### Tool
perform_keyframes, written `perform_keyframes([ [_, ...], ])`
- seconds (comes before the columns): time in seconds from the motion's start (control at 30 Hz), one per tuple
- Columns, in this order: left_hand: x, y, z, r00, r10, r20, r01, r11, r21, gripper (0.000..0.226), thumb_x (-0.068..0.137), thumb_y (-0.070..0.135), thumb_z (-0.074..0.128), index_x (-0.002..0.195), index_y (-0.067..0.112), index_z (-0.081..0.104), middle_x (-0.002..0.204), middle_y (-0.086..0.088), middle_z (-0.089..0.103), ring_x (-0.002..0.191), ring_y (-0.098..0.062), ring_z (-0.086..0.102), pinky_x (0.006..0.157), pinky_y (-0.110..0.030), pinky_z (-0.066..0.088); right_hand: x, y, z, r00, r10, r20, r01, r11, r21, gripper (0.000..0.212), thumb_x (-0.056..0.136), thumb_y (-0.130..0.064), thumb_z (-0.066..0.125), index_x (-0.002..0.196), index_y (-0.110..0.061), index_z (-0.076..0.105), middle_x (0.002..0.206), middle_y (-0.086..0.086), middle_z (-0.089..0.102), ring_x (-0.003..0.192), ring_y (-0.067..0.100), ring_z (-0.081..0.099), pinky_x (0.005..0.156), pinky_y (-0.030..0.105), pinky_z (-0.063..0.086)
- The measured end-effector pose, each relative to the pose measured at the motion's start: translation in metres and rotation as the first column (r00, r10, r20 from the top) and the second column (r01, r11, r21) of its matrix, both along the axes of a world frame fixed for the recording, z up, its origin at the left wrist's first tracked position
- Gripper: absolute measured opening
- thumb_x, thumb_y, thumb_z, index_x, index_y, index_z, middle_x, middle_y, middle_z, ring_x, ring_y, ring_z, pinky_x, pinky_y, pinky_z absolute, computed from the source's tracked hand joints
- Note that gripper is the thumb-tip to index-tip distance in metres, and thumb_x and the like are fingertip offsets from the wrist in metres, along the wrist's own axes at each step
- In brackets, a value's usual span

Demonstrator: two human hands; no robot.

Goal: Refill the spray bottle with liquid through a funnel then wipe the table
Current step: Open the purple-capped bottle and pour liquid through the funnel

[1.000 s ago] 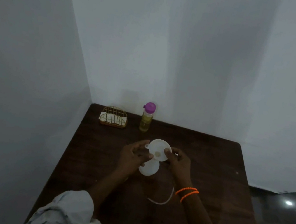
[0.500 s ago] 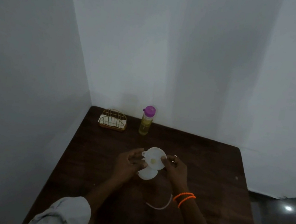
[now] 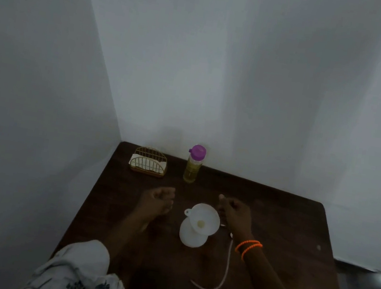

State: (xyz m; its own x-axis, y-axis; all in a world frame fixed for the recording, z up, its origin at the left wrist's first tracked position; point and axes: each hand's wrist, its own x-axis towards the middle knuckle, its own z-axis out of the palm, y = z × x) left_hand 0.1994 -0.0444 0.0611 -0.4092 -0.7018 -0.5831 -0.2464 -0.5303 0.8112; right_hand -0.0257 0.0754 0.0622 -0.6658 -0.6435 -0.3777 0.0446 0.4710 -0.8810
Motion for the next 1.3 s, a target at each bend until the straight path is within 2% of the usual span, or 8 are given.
perform_keyframes([
  [0.17,-0.051,-0.048,0.004,0.997,-0.003,0.081,0.018,0.982,-0.189,0.038,0.091,0.015,0.071,0.127,0.024,0.063,0.124,0.002,0.067,0.106,-0.01,0.065,0.083,-0.026,0.055,-0.018,-0.061,-0.012,0.97,0.165,-0.177,-0.157,0.986,0.056,0.013,0.088,-0.025,0.076,0.094,-0.014,0.073,0.082,0.009,0.075,0.073,0.023,0.074,0.061,0.036,0.063],
  [0.33,-0.095,-0.083,-0.004,0.978,-0.108,0.177,0.176,0.88,-0.441,0.079,0.071,0.02,0.09,0.141,0.017,0.054,0.133,-0.003,0.064,0.118,-0.018,0.062,0.091,-0.025,0.052,-0.025,-0.101,-0.016,0.86,0.372,-0.349,-0.364,0.927,0.09,0.04,0.081,-0.021,0.078,0.12,-0.017,0.071,0.11,0.0,0.074,0.1,0.013,0.068,0.092,0.027,0.052],
  [0.43,-0.109,-0.091,-0.011,0.975,-0.089,0.203,0.185,0.83,-0.526,0.088,0.066,0.022,0.093,0.144,0.016,0.053,0.137,-0.004,0.062,0.121,-0.02,0.061,0.098,-0.032,0.052,-0.026,-0.112,-0.011,0.828,0.435,-0.353,-0.445,0.894,0.058,0.044,0.082,-0.015,0.077,0.125,-0.012,0.068,0.112,-0.007,0.066,0.104,0.006,0.059,0.092,0.015,0.04],
  [0.7,-0.12,-0.099,-0.015,0.979,-0.029,0.204,0.147,0.79,-0.595,0.067,0.064,0.027,0.096,0.12,0.013,0.06,0.114,0.001,0.067,0.105,-0.015,0.064,0.082,-0.017,0.049,-0.037,-0.114,-0.022,0.799,0.437,-0.412,-0.465,0.885,0.036,0.046,0.072,-0.044,0.073,0.112,-0.023,0.073,0.106,-0.008,0.073,0.092,-0.002,0.063,0.082,0.006,0.045],
  [0.97,-0.119,-0.094,-0.004,0.976,0.005,0.219,0.146,0.73,-0.668,0.056,0.067,0.027,0.094,0.112,0.009,0.066,0.109,-0.004,0.073,0.099,-0.017,0.069,0.083,-0.024,0.055,-0.032,-0.111,-0.013,0.809,0.419,-0.411,-0.457,0.889,0.006,0.029,0.076,-0.02,0.081,0.104,-0.019,0.076,0.093,-0.012,0.072,0.082,-0.015,0.062,0.076,0.012,0.052],
  [1.07,-0.114,-0.091,0.01,0.981,0.002,0.194,0.136,0.708,-0.693,0.054,0.066,0.03,0.095,0.109,0.012,0.067,0.102,0.003,0.072,0.093,-0.012,0.068,0.077,-0.015,0.052,-0.031,-0.11,-0.002,0.817,0.388,-0.426,-0.438,0.899,-0.021,0.04,0.077,-0.017,0.083,0.115,-0.014,0.072,0.105,-0.008,0.071,0.091,-0.003,0.062,0.079,0.001,0.045],
  [1.2,-0.112,-0.084,0.037,0.987,0.015,0.162,0.109,0.675,-0.73,0.056,0.062,0.039,0.095,0.105,0.014,0.069,0.1,0.002,0.074,0.091,-0.012,0.071,0.08,-0.028,0.059,-0.025,-0.106,0.02,0.819,0.373,-0.437,-0.452,0.888,-0.089,0.056,0.074,-0.031,0.083,0.126,-0.02,0.065,0.118,-0.004,0.071,0.105,0.009,0.067,0.09,0.022,0.053],
  [1.3,-0.11,-0.076,0.061,0.992,0.004,0.124,0.091,0.66,-0.746,0.061,0.059,0.05,0.095,0.103,0.015,0.071,0.095,0.006,0.075,0.086,-0.005,0.07,0.076,-0.023,0.058,-0.021,-0.103,0.046,0.836,0.331,-0.437,-0.434,0.887,-0.158,0.054,0.072,-0.026,0.089,0.121,-0.017,0.067,0.112,-0.006,0.073,0.1,0.004,0.067,0.083,0.009,0.049],
])
